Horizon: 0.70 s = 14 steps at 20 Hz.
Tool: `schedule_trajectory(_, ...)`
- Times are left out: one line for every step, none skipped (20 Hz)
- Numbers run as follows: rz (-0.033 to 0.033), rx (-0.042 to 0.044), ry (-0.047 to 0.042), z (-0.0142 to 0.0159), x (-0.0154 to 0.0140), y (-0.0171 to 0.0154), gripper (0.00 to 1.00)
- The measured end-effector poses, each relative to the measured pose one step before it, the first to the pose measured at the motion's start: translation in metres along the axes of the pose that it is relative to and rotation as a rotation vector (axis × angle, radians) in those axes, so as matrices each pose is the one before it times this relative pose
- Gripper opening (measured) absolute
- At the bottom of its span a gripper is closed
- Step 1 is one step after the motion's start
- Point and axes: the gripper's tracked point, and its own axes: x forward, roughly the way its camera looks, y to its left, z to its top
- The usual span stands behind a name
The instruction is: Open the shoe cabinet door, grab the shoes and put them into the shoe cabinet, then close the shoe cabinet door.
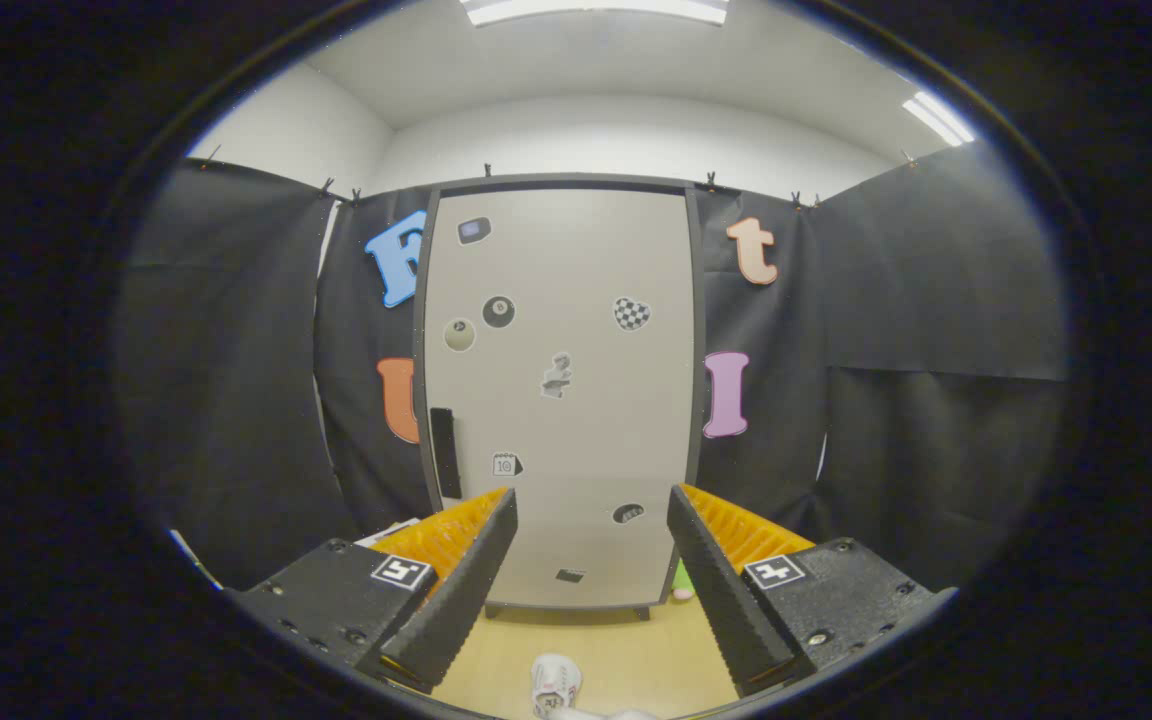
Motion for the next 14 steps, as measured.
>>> schedule_trajectory(0.00647,-0.00238,0.00566,-0.00748,0.00078,0.01224,0.99)
schedule_trajectory(0.00817,0.00010,0.01040,-0.00524,0.00477,0.01098,0.99)
schedule_trajectory(0.01524,0.00827,0.00326,-0.00641,0.00397,0.01131,0.99)
schedule_trajectory(0.01347,0.00837,0.01315,-0.00491,0.00838,0.01096,0.99)
schedule_trajectory(0.01242,0.00832,0.00916,-0.00604,0.01029,0.01048,0.98)
schedule_trajectory(0.01145,0.00691,0.00367,-0.00277,0.01072,0.01176,0.98)
schedule_trajectory(0.00779,0.00212,-0.00114,-0.00144,0.01080,0.01067,0.97)
schedule_trajectory(0.00591,-0.00088,-0.00311,-0.00113,0.01028,0.01009,0.97)
schedule_trajectory(0.01316,-0.00103,-0.00280,-0.00083,0.01484,0.01228,0.97)
schedule_trajectory(0.01025,-0.00149,0.00450,-0.00182,0.01342,0.01097,0.97)
schedule_trajectory(0.01234,0.00329,0.00112,-0.00081,0.01184,0.01106,0.97)
schedule_trajectory(0.00984,0.00713,0.00197,0.00036,0.01367,0.00996,0.97)
schedule_trajectory(0.00294,0.00302,0.00579,-0.00158,0.01345,0.00586,0.97)
schedule_trajectory(0.00096,0.00090,0.00338,-0.00011,0.01388,0.00358,0.97)
